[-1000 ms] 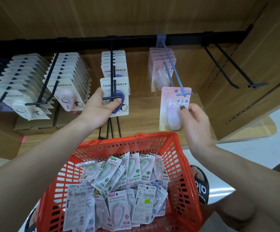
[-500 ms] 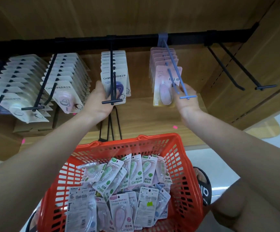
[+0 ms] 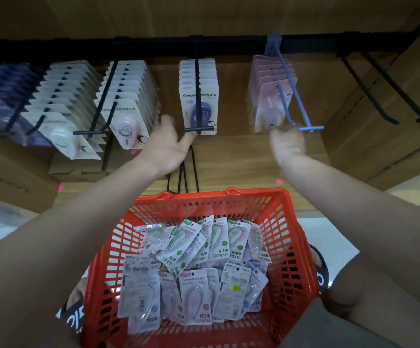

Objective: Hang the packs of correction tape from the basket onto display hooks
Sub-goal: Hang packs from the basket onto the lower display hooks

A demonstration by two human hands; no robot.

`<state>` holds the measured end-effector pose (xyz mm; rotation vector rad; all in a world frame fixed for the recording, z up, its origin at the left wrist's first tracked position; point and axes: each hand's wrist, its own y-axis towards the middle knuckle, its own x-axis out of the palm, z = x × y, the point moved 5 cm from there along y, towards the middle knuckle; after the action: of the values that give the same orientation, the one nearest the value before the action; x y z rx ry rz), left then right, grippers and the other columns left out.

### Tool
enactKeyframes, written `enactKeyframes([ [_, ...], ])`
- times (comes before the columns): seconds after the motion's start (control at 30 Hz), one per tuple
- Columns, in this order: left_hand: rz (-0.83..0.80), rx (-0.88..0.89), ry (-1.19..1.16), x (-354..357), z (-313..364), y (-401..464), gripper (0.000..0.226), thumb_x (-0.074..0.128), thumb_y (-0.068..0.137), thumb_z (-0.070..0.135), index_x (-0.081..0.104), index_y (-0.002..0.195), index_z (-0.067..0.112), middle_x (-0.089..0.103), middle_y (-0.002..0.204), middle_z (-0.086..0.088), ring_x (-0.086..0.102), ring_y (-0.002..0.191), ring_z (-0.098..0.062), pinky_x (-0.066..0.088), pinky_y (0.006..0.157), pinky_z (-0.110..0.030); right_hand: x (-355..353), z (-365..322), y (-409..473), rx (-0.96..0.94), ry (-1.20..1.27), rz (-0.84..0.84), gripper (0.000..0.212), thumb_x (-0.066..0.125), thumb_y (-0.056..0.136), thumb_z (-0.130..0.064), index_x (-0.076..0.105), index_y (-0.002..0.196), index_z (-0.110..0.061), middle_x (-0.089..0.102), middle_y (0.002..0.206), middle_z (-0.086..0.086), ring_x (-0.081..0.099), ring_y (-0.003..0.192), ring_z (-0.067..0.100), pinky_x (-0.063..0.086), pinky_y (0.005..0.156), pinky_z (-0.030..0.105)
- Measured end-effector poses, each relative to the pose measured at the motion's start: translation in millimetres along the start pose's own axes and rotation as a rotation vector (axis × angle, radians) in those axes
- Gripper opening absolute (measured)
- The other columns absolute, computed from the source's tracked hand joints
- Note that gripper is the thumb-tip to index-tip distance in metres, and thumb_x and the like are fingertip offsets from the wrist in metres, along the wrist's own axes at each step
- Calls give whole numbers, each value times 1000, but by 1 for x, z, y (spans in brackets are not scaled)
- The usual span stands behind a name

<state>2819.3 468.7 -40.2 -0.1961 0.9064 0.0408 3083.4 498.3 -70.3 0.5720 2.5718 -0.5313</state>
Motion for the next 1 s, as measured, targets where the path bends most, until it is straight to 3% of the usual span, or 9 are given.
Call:
enactKeyframes([
  [0.07, -13, 5, 60, 4, -12, -19, 51, 54, 105, 43, 42, 136, 3, 60, 125, -24, 58, 117, -40, 42, 87, -37, -2, 7, -25, -39, -67, 8, 10, 57, 102, -28, 52, 98, -21, 66, 122, 14, 60, 125, 35, 43, 97, 33],
  [0.17, -95, 21, 234, 19, -42, -49, 41, 56, 103, 39, 47, 128, 7, 59, 121, -21, 61, 110, -40, 50, 97, -48, 18, 31, -59, -105, -143, -110, 9, 58, 100, -21, 50, 98, -17, 68, 108, 14, 63, 110, 34, 43, 85, 34],
  [0.3, -244, -35, 268, 41, -86, -86, 31, 61, 102, 26, 51, 130, 16, 59, 124, -6, 63, 101, -21, 53, 90, -35, 48, 58, -108, -230, -325, -404, 8, 56, 101, -19, 57, 96, -13, 63, 83, 2, 61, 78, 22, 42, 64, 32],
  [0.5, -74, -31, 71, 55, -105, -116, 25, 62, 98, 13, 43, 114, 18, 55, 110, -1, 63, 91, -21, 52, 81, -35, 82, 121, -137, -203, -567, -649, 20, 60, 102, -29, 54, 112, -12, 66, 95, 8, 63, 77, 24, 53, 70, 39],
  [0.7, -349, -176, 310, 73, -163, -130, 49, 64, 98, 19, 44, 142, 12, 52, 141, -14, 57, 124, -33, 49, 105, -44, 104, 155, -143, -63, -609, -736, 50, 62, 99, -39, 45, 135, -10, 60, 116, 8, 58, 93, 23, 41, 69, 33],
  [0.77, -406, -254, 353, 71, -184, -136, 61, 68, 97, 23, 40, 149, 8, 50, 143, -19, 55, 129, -35, 47, 106, -42, 108, 162, -146, -54, -668, -768, 40, 62, 98, -39, 49, 124, -11, 58, 106, 4, 56, 89, 20, 41, 69, 33],
  [0.83, -449, -257, 368, 76, -192, -139, 64, 70, 97, 25, 38, 150, 7, 48, 144, -19, 54, 130, -34, 46, 105, -40, 112, 169, -147, -58, -744, -794, 25, 62, 98, -35, 49, 96, -14, 52, 82, 1, 50, 71, 16, 37, 58, 32],
  [0.9, -482, -230, 338, 88, -192, -142, 67, 71, 95, 26, 37, 150, 7, 46, 146, -19, 53, 131, -34, 45, 104, -38, 114, 169, -147, -59, -769, -792, 35, 64, 95, -35, 38, 78, -19, 44, 70, 0, 44, 59, 15, 30, 51, 32],
  [1.0, -545, -207, 386, 102, -196, -151, 71, 73, 94, 33, 36, 149, 7, 44, 146, -19, 52, 132, -34, 46, 105, -39, 113, 163, -144, -76, -771, -720, 34, 66, 95, -38, 41, 92, -15, 48, 72, 0, 46, 60, 14, 29, 50, 31],
])
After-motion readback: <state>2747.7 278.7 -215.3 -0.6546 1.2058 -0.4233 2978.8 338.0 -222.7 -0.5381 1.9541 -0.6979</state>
